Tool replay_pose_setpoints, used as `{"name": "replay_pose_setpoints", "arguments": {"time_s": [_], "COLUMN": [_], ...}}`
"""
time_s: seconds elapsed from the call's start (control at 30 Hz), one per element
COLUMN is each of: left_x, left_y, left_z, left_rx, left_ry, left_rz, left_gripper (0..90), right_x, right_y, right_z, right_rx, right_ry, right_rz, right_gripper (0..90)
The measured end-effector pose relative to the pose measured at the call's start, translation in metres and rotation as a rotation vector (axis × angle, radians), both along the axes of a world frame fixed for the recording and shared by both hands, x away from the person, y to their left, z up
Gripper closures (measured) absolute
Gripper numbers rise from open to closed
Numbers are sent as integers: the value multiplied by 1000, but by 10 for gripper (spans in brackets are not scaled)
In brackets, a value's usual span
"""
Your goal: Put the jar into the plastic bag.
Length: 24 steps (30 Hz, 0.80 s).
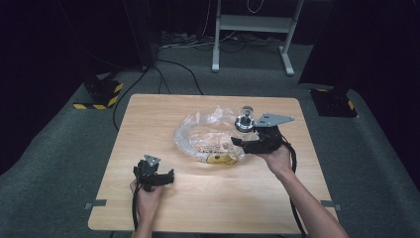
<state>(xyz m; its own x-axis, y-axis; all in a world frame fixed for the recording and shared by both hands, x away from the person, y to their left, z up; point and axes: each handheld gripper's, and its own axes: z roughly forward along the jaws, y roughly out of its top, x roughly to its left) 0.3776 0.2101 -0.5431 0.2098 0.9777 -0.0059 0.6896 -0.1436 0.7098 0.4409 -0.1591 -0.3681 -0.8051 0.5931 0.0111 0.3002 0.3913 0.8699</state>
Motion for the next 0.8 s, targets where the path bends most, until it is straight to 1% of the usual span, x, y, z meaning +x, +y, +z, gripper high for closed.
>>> {"name": "replay_pose_setpoints", "arguments": {"time_s": [0.07,0.1,0.27,0.3,0.33,0.4,0.47,0.53,0.6,0.8], "left_x": [0,0,0,0,0,0,0,0,0,0], "left_y": [0,0,0,0,0,0,0,0,0,0], "left_z": [0,0,0,0,0,0,0,0,0,0], "left_rx": [0,0,0,0,0,0,0,0,0,0], "left_ry": [0,0,0,0,0,0,0,0,1,0], "left_rz": [0,0,0,0,0,0,0,0,-1,0], "left_gripper": [36,36,37,37,37,37,36,37,37,36], "right_x": [9,9,25,25,29,32,37,39,45,54], "right_y": [3,3,12,12,15,17,22,23,26,28], "right_z": [-1,-1,-4,-4,-5,-6,-9,-11,-15,-21], "right_rx": [-7,-7,-25,-25,-26,-27,-37,-37,-37,-37], "right_ry": [0,0,-17,-17,-18,-17,-25,-28,-21,-14], "right_rz": [-20,-20,-49,-49,-55,-59,-68,-70,-83,-105], "right_gripper": [324,324,324,324,324,324,324,324,324,324]}}
